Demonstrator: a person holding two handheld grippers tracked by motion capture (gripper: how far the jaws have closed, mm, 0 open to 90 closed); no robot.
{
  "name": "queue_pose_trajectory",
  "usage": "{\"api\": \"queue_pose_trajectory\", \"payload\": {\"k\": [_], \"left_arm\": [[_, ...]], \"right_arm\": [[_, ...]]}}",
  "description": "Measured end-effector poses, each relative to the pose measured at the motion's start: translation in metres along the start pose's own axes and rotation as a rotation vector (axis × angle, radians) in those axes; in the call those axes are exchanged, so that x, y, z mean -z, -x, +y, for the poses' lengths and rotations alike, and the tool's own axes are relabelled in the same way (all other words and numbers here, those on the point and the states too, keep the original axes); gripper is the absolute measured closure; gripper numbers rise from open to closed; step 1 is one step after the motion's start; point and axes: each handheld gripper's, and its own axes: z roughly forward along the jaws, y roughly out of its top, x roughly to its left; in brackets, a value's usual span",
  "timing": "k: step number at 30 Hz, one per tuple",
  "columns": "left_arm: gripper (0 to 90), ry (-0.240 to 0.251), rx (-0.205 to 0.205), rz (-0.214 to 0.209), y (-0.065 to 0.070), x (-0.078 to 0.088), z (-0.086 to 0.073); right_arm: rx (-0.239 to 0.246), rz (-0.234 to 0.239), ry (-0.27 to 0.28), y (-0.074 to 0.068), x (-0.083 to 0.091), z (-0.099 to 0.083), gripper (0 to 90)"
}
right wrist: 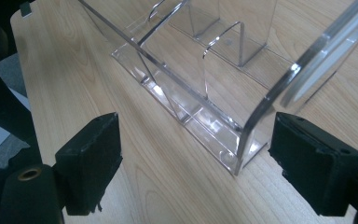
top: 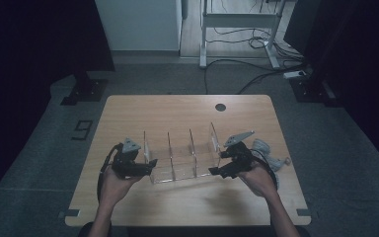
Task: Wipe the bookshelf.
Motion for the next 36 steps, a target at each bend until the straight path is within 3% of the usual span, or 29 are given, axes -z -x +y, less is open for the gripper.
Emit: {"api": "queue_pose_trajectory", "payload": {"k": [4,6,10,16,19,27,36], "left_arm": [[35.9,-0.016,-0.002,0.019,0.001,0.0,-0.003],[39.0,-0.015,0.006,0.003,0.001,0.0,-0.003],[50.5,-0.025,-0.031,-0.011,0.004,0.001,-0.001],[60.8,-0.025,-0.008,0.014,-0.004,0.001,-0.002],[64.2,-0.023,0.004,0.018,-0.01,0.001,-0.003],[71.4,-0.014,0.038,0.013,-0.025,0.001,-0.005],[80.1,0.008,0.069,0.028,-0.039,0.0,-0.007]], "right_arm": [[0.005,-0.022,0.01,0.002,0.008,-0.002,16.2],[0.004,-0.04,0.015,0.004,0.013,-0.003,16.3],[-0.02,-0.077,0.004,0.011,0.023,-0.007,16.8],[-0.061,-0.135,0.005,0.025,0.044,-0.017,18.9],[-0.06,-0.193,-0.006,0.032,0.053,-0.023,19.4],[-0.109,-0.289,-0.019,0.051,0.068,-0.042,19.8],[-0.18,-0.337,-0.056,0.071,0.06,-0.071,17.2]]}}
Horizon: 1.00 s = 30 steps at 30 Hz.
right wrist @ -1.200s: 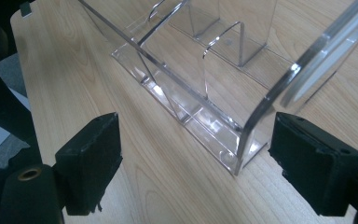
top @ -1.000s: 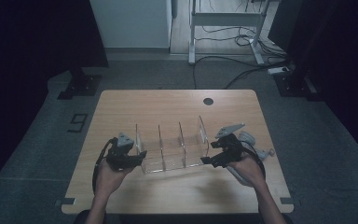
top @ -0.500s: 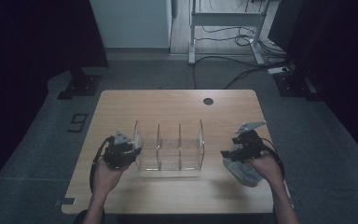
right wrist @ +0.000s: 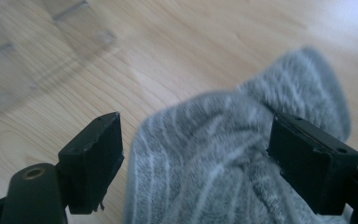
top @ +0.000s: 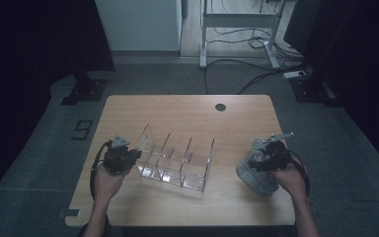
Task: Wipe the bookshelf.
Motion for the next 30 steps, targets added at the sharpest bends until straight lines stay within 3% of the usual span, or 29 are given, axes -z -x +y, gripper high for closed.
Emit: {"api": "queue_pose_trajectory", "payload": {"k": [9,12,20,24,30], "left_arm": [[85.0,0.032,0.001,0.011,-0.006,-0.002,-0.002],[84.9,0.043,0.002,0.008,-0.006,-0.002,-0.003],[83.2,0.08,0.011,-0.023,-0.009,0.0,-0.01],[80.9,0.076,-0.008,-0.023,-0.008,0.0,-0.011],[82.7,0.09,-0.023,-0.004,-0.007,-0.003,-0.011]], "right_arm": [[-0.009,-0.007,-0.139,0.009,-0.028,-0.017,16.7],[-0.038,-0.017,-0.166,0.011,-0.037,-0.02,21.8],[-0.013,-0.111,-0.21,0.007,-0.047,-0.024,48.5],[-0.051,-0.136,-0.202,0.007,-0.047,-0.024,61.0],[-0.076,-0.13,-0.19,0.008,-0.041,-0.024,67.9]]}}
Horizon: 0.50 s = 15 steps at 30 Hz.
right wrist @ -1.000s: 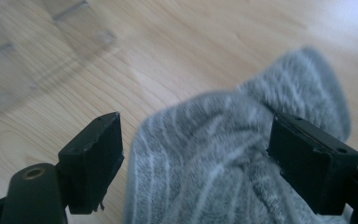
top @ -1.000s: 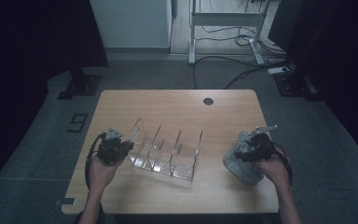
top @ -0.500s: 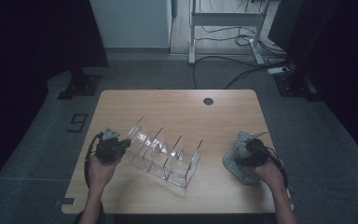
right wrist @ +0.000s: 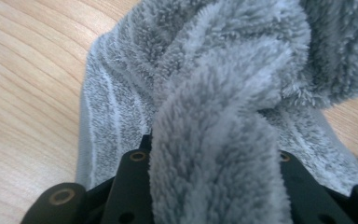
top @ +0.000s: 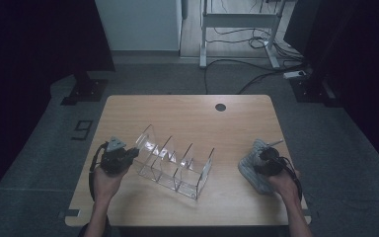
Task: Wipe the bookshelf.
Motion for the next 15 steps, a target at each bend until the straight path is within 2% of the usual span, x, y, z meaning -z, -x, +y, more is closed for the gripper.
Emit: {"api": "queue_pose_trajectory", "payload": {"k": [3,9,11,14,15], "left_arm": [[84.1,-0.003,-0.012,0.012,0.001,0.0,0.001],[85.0,-0.002,-0.014,0.013,-0.001,-0.002,0.001],[85.1,-0.001,-0.012,0.01,-0.002,-0.002,0.002],[85.2,-0.001,-0.01,0.008,-0.003,-0.003,0.002],[85.2,0.001,-0.008,0.007,-0.003,-0.003,0.002]], "right_arm": [[-0.024,0.022,0.055,0.0,0.013,0.0,68.1],[-0.032,0.082,0.149,-0.004,0.035,-0.001,68.0],[-0.024,0.098,0.167,-0.008,0.04,0.001,67.6],[0.01,0.141,0.197,-0.019,0.048,0.006,67.2],[0.023,0.143,0.204,-0.023,0.049,0.008,67.2]]}}
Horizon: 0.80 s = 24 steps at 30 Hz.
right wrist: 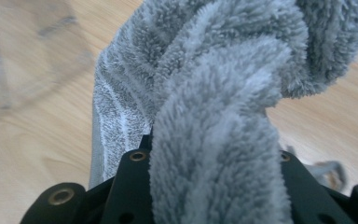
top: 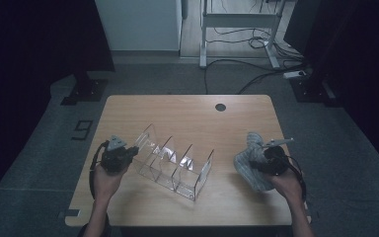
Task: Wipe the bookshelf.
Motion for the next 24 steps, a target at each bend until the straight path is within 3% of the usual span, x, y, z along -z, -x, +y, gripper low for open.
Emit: {"api": "queue_pose_trajectory", "payload": {"k": [14,17,24], "left_arm": [[85.6,-0.002,-0.023,-0.014,-0.003,-0.003,0.002],[85.7,-0.004,-0.025,-0.018,-0.003,-0.003,0.003],[85.8,-0.003,-0.03,-0.024,0.0,-0.006,0.005]], "right_arm": [[0.145,0.165,0.086,-0.057,-0.003,0.033,66.2],[0.184,0.17,0.084,-0.069,-0.011,0.04,66.0],[0.219,0.138,0.102,-0.085,-0.026,0.048,66.2]]}}
